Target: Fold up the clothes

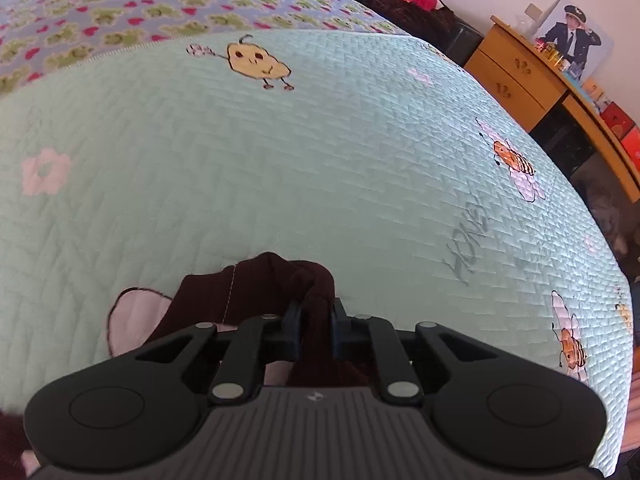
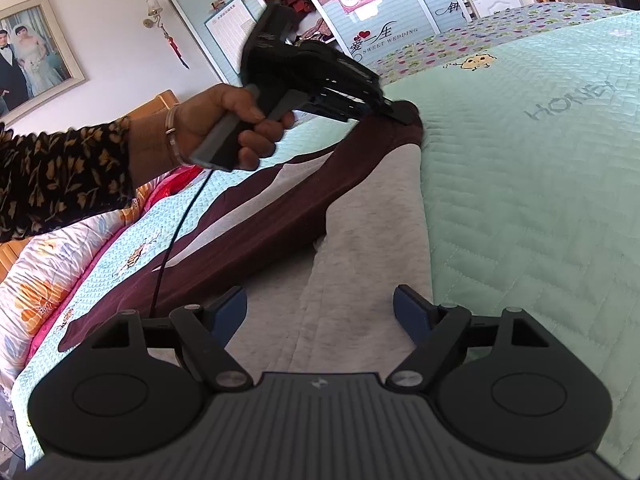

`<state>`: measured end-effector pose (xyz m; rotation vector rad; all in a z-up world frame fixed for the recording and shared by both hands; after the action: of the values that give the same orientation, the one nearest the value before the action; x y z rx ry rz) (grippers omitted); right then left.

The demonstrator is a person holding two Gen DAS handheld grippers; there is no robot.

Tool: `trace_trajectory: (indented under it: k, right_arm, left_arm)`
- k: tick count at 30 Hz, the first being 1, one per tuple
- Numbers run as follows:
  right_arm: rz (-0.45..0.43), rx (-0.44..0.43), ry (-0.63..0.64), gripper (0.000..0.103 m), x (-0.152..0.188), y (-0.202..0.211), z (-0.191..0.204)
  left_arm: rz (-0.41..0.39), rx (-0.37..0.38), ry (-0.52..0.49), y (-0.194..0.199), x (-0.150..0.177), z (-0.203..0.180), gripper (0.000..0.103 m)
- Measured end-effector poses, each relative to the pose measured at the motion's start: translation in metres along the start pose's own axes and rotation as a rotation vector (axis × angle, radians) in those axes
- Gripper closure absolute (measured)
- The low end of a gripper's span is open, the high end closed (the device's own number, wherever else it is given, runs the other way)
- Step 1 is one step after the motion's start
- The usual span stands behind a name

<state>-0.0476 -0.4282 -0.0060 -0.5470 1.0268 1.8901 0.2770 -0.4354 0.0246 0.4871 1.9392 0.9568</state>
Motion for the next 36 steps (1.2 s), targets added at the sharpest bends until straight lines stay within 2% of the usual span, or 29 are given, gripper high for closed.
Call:
trace_trajectory:
  k: [2,5,7,9,11,12,14,16,22,25,27,29,31,33,36]
  right_arm:
    - [-0.003,-0.007,-0.003,0.019,0.000,0.000,0.000]
    - [-0.011,-0.027,-0.026,0.019,0.000,0.002,-0.003]
    - [-0.014,-0.044,-0.047,0.019,-0.001,0.003,-0.005]
    - [-0.016,-0.062,-0.071,0.019,-0.002,0.005,-0.008]
    - [-0.016,-0.079,-0.100,0.019,-0.005,0.007,-0.011]
    - [-0.015,-0.085,-0.114,0.019,-0.006,0.008,-0.012]
    - [-0.002,-0.092,-0.138,0.019,-0.009,0.009,-0.014]
    - [0.022,-0.087,-0.139,0.019,-0.013,0.007,-0.014]
    - [0.077,-0.080,-0.070,0.017,-0.016,-0.003,-0.011]
    - [0.067,-0.135,-0.175,0.019,-0.024,0.004,-0.023]
    - [0.023,-0.129,-0.270,0.021,-0.037,0.017,-0.039]
    - [-0.022,-0.051,-0.312,0.021,-0.059,0.031,-0.057]
    - [-0.035,0.037,-0.300,0.021,-0.090,0.036,-0.073]
    - [-0.017,0.079,-0.248,0.020,-0.131,0.027,-0.083]
    - [0.070,0.026,-0.148,0.020,-0.201,-0.015,-0.085]
  left_arm:
    - [-0.008,0.052,0.103,-0.002,0.005,0.016,0.088]
    - [-0.037,0.061,0.139,0.006,0.012,0.020,0.087]
    - [-0.053,0.031,0.136,0.011,0.014,0.013,0.087]
    - [-0.076,-0.052,0.065,0.021,0.012,-0.005,0.087]
    - [-0.114,-0.100,-0.022,0.034,0.012,-0.028,0.088]
    - [-0.131,-0.100,-0.047,0.040,0.012,-0.038,0.088]
    - [-0.147,-0.161,-0.081,0.046,0.012,-0.050,0.088]
    - [-0.150,-0.198,-0.073,0.048,0.013,-0.055,0.088]
    - [-0.178,-0.180,0.018,0.055,0.015,-0.050,0.088]
    - [-0.185,-0.205,0.042,0.055,0.014,-0.051,0.088]
    - [-0.197,-0.209,0.071,0.058,0.017,-0.051,0.088]
    - [-0.222,-0.235,0.095,0.060,0.019,-0.057,0.088]
    - [-0.248,-0.275,0.110,0.061,0.022,-0.066,0.088]
    - [-0.272,-0.320,0.122,0.061,0.024,-0.075,0.088]
    - [-0.291,-0.410,0.118,0.057,0.029,-0.089,0.088]
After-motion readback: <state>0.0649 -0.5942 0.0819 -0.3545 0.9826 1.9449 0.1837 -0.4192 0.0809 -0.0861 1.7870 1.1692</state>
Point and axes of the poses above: each gripper's, at about its wrist camera, not at the fingertips, and y roughly against the way its jaws point, z to its left, x to its underside, the point moved 3 cm from there along -y, roughly the way its jaws point, and after that the axes turned 4 degrees about -y, right-handed, at the moved point
